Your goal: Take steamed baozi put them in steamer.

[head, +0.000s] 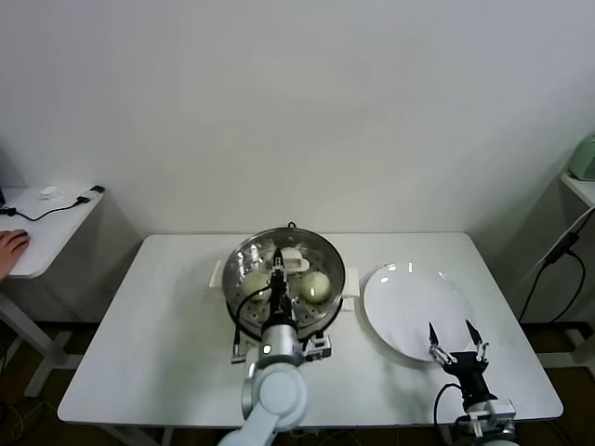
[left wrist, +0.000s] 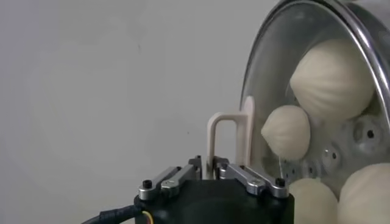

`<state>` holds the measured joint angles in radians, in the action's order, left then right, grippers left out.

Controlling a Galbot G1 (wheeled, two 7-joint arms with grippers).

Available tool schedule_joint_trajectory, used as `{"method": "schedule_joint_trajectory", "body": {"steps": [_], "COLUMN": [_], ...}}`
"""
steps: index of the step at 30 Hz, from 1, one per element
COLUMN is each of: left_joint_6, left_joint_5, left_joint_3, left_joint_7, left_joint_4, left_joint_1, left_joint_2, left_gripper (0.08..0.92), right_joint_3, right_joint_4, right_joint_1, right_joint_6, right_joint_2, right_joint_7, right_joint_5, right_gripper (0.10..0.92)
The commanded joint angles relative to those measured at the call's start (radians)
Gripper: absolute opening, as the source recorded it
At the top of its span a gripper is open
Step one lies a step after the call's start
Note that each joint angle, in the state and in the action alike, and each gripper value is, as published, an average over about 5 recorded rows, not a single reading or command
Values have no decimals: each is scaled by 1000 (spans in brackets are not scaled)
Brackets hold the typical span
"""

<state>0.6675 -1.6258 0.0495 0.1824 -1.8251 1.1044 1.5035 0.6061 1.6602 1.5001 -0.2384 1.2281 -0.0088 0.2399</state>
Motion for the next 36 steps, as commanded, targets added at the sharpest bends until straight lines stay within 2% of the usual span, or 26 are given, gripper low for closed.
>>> {"method": "schedule_joint_trajectory", "body": {"steps": [1,5,11,15,19,21,23,26,29,32,36], "left_joint_6": [0,-2,-26,-104,-250,-347,-432,-514,-583,-661,-735], "left_joint_5": [39,75,192,331,675,905,1148,1551,1865,1998,2015], "left_joint_3": [17,17,4,-36,-149,-271,-418,-652,-826,-881,-860], "left_joint_7": [1,4,-5,-72,-210,-278,-309,-288,-253,-239,-222], "left_joint_4": [-30,-83,-230,-324,-391,-401,-402,-397,-349,-259,-142], "left_joint_1": [12,21,77,128,180,214,253,328,408,449,457], "left_joint_2": [-5,-26,-102,-147,-163,-159,-151,-154,-192,-237,-250], "left_gripper": [281,394,567,680,787,810,820,822,823,823,823], "right_joint_3": [-3,-4,-4,-7,-16,-17,-18,-20,-23,-27,-34], "right_joint_4": [3,5,11,18,33,42,47,51,50,45,35], "right_joint_1": [-1,1,4,3,13,20,24,26,24,18,16], "right_joint_6": [1,2,11,25,19,13,4,-8,-17,-29,-39], "right_joint_2": [7,13,7,6,6,4,4,4,9,18,27], "right_joint_7": [-5,-8,-13,-11,15,15,11,7,5,6,11], "right_joint_5": [-19,-29,-30,-17,25,40,48,61,68,69,68], "right_gripper": [823,823,823,823,823,823,823,823,823,823,823]}}
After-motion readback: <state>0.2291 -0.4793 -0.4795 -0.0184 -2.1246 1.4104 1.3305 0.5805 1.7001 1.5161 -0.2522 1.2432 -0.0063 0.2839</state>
